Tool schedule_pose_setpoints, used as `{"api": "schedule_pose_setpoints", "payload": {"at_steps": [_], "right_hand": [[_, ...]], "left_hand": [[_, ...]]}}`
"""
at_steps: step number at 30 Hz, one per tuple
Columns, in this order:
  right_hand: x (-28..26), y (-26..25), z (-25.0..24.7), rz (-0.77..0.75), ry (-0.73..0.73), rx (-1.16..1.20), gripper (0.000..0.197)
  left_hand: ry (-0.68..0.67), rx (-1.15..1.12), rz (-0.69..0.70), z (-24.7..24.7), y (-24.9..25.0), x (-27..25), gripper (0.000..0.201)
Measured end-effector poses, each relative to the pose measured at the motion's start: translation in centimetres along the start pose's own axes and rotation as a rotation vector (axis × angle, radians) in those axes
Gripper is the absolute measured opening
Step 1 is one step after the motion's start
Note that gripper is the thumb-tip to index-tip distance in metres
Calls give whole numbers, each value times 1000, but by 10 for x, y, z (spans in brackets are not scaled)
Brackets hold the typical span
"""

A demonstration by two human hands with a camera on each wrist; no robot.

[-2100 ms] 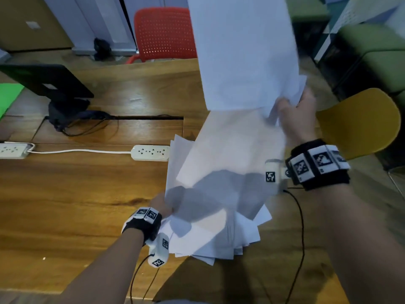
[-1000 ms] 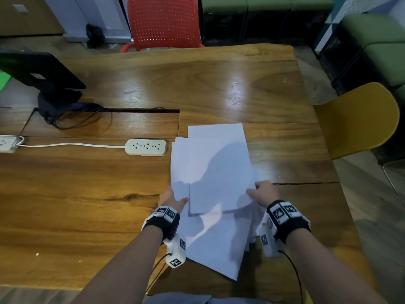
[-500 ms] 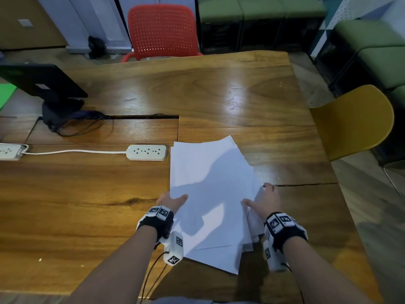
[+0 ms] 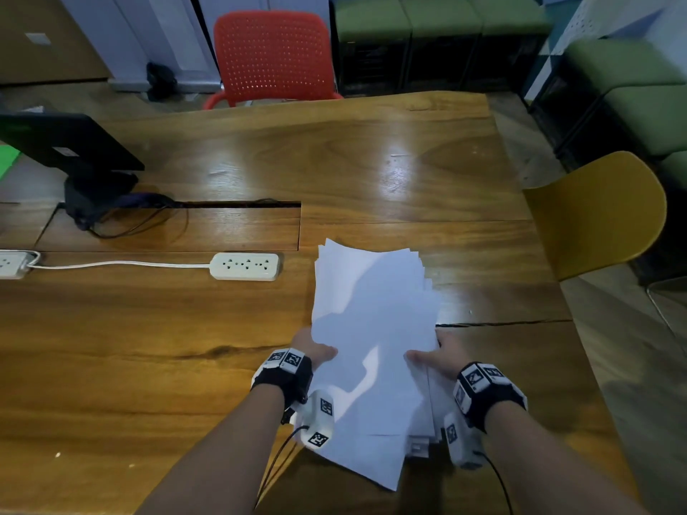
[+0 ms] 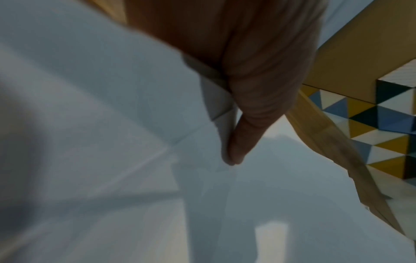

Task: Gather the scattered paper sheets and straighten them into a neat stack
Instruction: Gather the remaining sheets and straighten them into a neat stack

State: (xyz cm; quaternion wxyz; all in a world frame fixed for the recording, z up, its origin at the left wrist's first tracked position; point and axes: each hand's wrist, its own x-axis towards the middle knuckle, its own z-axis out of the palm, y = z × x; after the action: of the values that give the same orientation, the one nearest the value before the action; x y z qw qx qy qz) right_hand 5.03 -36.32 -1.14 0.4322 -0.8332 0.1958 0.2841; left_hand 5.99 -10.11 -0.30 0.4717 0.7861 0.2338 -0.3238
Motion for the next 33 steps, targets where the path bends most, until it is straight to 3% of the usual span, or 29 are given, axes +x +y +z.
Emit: {"api": "schedule_pose_setpoints", "payload": {"at_steps": [5, 7, 11, 16, 18, 20, 21, 25, 29, 31, 33], "right_hand": [[-12, -11, 19, 5, -1, 342, 44], [-15, -18, 29, 15, -18, 422, 52], [-20, -21, 36, 35, -25, 420, 42], [-36, -32, 18, 6, -37, 423, 29], [-48, -41, 6, -53, -23, 470, 22], [-59, -56, -9, -147, 6, 516, 25], [-64, -65, -18, -198, 28, 538, 24], [-76, -102, -52, -487, 192, 575, 26], [-90, -136, -77, -666, 289, 557, 21], [-86, -139, -80, -686, 319, 553, 24], [-77, -131, -76, -658, 336, 547, 29]], "left_hand": [[165, 240, -22, 12, 8, 2, 19], [214, 247, -36, 18, 10, -1, 33], [223, 46, -82, 11, 11, -3, 74], [162, -146, -98, -21, 8, 1, 76], [77, -192, -30, -34, 11, 0, 72], [9, -303, 61, -43, 21, -5, 38], [4, -353, 106, -49, 31, -9, 30], [95, -520, 452, -60, 91, -54, 67], [152, -498, 694, -57, 128, -89, 31], [230, -534, 734, -56, 130, -84, 41], [264, -605, 684, -53, 125, -74, 49]]}}
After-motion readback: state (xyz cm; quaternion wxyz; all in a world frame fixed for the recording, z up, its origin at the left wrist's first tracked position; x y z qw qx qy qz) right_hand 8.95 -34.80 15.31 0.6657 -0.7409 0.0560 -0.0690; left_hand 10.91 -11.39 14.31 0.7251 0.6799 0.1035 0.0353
